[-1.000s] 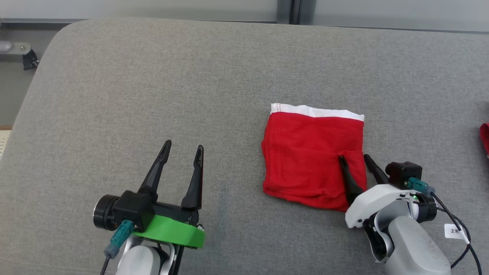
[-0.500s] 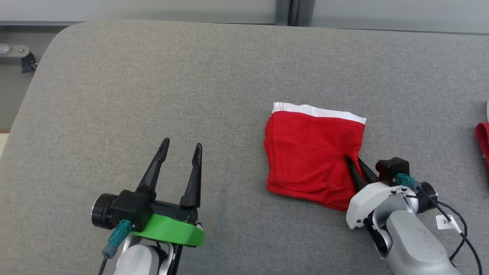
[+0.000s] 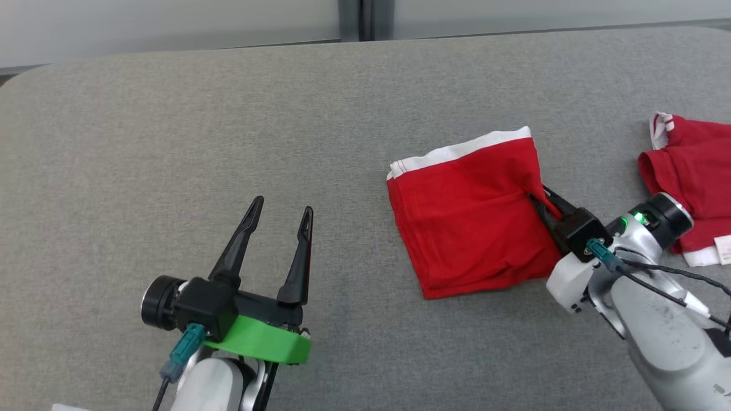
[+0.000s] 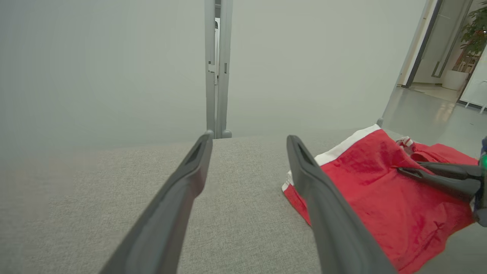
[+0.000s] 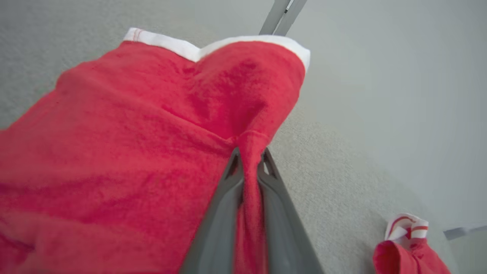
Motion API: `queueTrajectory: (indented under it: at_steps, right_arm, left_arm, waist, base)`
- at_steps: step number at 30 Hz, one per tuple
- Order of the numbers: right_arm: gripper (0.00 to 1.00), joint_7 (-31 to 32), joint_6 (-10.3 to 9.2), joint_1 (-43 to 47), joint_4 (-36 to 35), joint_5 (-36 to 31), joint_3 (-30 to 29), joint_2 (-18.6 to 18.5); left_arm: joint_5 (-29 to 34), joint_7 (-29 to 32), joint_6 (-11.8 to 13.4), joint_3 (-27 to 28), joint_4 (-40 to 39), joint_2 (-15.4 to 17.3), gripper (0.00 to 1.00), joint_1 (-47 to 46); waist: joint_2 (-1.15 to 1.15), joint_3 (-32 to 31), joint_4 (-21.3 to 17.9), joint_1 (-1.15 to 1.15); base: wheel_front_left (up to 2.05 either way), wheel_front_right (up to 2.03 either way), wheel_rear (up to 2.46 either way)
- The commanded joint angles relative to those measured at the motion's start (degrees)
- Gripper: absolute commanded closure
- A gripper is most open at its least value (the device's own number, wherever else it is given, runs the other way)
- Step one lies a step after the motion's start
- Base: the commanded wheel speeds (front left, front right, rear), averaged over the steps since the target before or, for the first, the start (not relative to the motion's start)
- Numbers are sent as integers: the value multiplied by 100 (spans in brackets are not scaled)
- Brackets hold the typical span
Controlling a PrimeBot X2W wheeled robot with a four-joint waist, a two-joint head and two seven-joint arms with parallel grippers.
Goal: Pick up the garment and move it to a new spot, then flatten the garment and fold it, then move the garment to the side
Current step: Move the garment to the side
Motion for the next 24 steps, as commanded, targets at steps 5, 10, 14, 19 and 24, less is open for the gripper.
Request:
queueTrajectory:
  at_steps: [5,10,14,19,24]
  right_arm:
    - [100,35,-14,-316,-467,-12,783,-946]
    - [100,244,-14,-639,-786,425,853,-1782]
    - [100,372,-14,-810,-904,468,705,-2159]
    - [100,435,-14,-1047,-809,496,327,-2420]
    - [100,418,-13,-1055,-369,204,-289,-2491]
  left_arm:
    - [143,1,-74,-139,-86,20,0,-238]
    - [348,1,-129,-269,-131,24,0,-487]
    - [461,2,-162,-299,-148,81,0,-672]
    - [548,1,-166,-389,-210,260,0,-836]
    - [477,1,-166,-538,-282,401,0,-993]
  waist:
    - [0,329,-768,0]
    - [0,782,-1179,0]
    - [0,1153,-1352,0]
    - [0,1543,-1474,0]
    - [0,1791,-1374,0]
  base:
    - [0,0,0]
    - [0,0,0]
    - [0,0,0]
    - [0,0,0]
    - [0,0,0]
